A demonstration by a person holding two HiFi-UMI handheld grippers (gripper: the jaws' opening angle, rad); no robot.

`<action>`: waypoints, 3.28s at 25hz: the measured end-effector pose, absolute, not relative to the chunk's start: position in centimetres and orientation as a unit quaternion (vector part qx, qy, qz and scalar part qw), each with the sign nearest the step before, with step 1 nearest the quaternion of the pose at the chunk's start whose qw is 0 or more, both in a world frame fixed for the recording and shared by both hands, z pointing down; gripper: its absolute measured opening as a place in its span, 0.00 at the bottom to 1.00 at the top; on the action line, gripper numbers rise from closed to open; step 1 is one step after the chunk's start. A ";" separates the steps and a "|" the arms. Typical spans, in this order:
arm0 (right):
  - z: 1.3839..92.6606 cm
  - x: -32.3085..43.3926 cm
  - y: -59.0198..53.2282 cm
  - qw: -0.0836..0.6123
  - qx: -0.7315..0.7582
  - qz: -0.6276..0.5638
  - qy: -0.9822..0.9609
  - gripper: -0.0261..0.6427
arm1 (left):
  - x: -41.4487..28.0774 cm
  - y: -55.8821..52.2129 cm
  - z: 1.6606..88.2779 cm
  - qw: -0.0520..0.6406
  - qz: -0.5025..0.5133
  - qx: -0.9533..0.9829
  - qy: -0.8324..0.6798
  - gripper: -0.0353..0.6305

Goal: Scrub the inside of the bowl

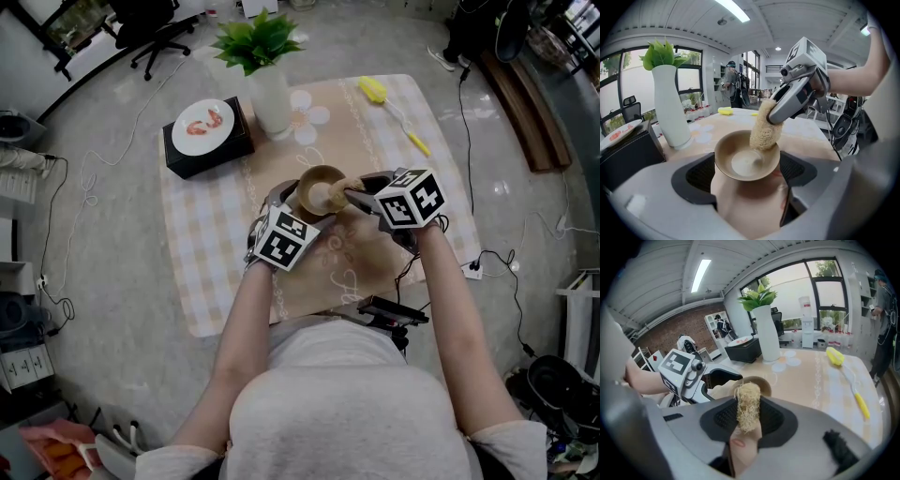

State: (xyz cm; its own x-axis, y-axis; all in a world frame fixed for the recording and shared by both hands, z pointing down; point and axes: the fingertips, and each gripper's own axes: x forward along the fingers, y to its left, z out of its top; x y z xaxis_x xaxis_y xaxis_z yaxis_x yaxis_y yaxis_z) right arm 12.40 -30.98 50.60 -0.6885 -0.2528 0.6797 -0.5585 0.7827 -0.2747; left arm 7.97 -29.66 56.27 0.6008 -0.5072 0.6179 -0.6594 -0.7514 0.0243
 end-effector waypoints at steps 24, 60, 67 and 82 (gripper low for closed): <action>50.0 6.1 -28.2 0.312 0.064 0.137 -0.938 0.19 | 8.0 -29.5 56.6 0.115 0.327 0.882 -0.318 0.73; 53.2 10.8 -33.9 0.450 0.208 0.212 -0.842 0.19 | 7.6 -29.4 57.1 0.124 0.333 0.879 -0.318 0.72; 53.4 10.5 -31.9 0.472 0.169 0.219 -0.837 0.19 | 7.7 -29.0 57.7 0.140 0.335 0.878 -0.311 0.71; 53.8 7.0 -30.3 0.407 0.143 0.273 -0.860 0.19 | 8.0 -28.7 58.1 0.150 0.328 0.881 -0.305 0.71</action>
State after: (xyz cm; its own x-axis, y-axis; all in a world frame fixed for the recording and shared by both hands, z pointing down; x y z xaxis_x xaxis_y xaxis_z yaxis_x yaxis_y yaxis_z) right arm 6.97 -30.33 53.75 -0.6281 -0.0241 0.7778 -0.4684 0.8099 -0.3532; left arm 8.00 -28.71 58.11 0.5984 -0.4397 0.6698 -0.6369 -0.7683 0.0647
